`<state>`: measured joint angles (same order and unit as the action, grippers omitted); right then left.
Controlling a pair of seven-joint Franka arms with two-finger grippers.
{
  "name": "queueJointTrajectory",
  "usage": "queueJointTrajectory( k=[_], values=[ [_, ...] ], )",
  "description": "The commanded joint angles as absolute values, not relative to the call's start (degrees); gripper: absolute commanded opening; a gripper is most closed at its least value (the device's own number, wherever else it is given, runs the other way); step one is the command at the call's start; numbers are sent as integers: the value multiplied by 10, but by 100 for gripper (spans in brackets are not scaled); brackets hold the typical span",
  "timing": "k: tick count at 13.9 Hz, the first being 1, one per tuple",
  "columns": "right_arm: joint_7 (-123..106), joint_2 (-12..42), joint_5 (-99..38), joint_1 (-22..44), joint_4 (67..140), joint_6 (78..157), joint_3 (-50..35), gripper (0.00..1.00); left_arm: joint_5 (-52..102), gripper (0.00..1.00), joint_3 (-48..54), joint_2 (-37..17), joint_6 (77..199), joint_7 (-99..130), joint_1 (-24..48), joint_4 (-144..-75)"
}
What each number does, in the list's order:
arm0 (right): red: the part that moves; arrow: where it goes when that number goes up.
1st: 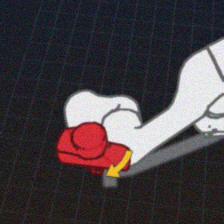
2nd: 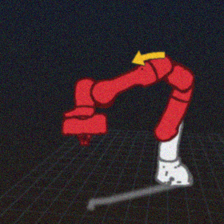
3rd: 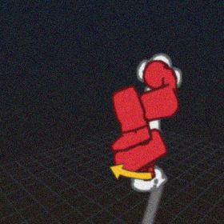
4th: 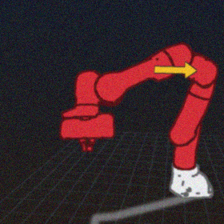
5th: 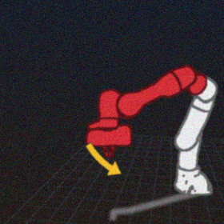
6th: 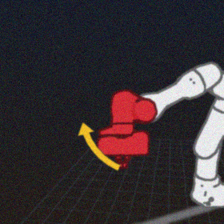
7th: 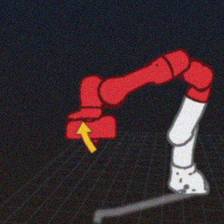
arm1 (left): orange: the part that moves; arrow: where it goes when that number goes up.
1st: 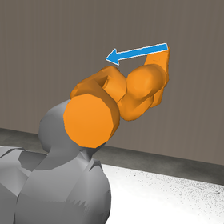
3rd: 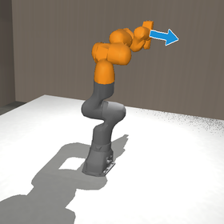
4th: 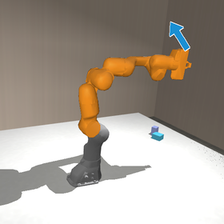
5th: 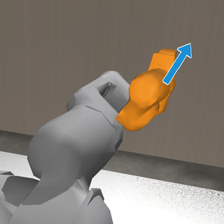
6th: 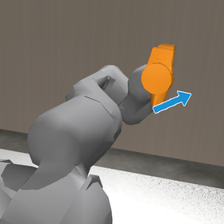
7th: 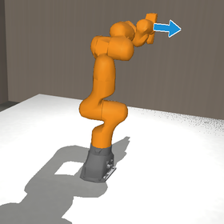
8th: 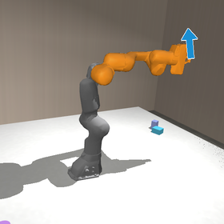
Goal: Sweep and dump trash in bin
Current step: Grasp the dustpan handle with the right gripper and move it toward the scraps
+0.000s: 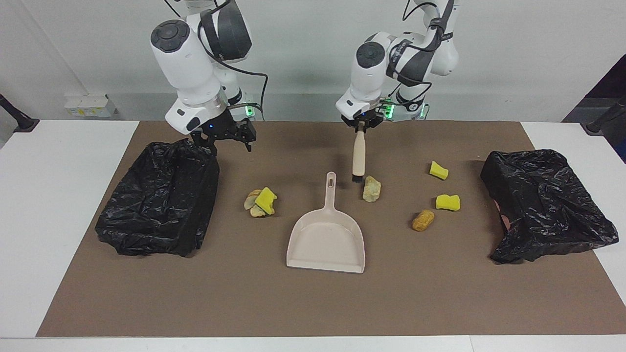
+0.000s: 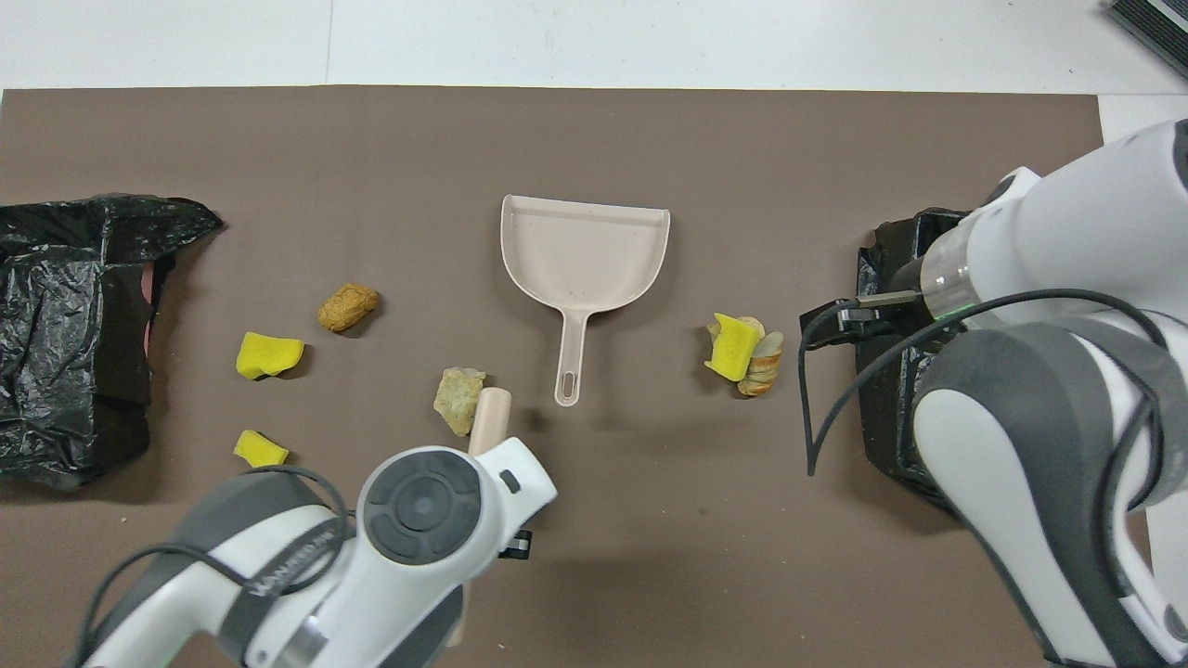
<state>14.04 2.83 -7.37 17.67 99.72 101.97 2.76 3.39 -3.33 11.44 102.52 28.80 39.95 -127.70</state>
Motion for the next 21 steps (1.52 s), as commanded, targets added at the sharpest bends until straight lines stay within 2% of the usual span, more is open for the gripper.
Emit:
queueJointTrajectory(
  k=[1,6,8,11,14,15,16,17,18,21],
  values=[
    [259,94,-84,244,974,1083,28,100,35,0,-28,127,976,298,341,-1273],
    [373,203,-80,319,937,1174,28,100,-19,0,-29,138,907,330,238,-1288],
    [401,246,-76,345,921,1207,28,100,-54,0,-28,164,903,338,211,-1323],
    [410,265,-68,371,924,1241,28,100,-65,0,-29,187,935,331,157,-1368],
    [379,266,-60,377,940,1238,28,100,-78,0,-28,196,1009,330,126,-1430],
    [376,265,-58,379,941,1231,28,86,-78,0,-28,191,1034,330,127,-1443],
    [376,265,-57,380,941,1230,28,58,-78,0,-27,185,1061,331,130,-1450],
    [376,265,-57,380,941,1229,29,22,-78,0,-26,175,1079,332,133,-1450],
    [376,265,-55,380,940,1223,29,0,-78,0,-25,162,1098,331,134,-1445],
    [343,259,-26,374,937,1204,27,0,-76,0,-25,101,1146,339,165,-1415]
  ],
)
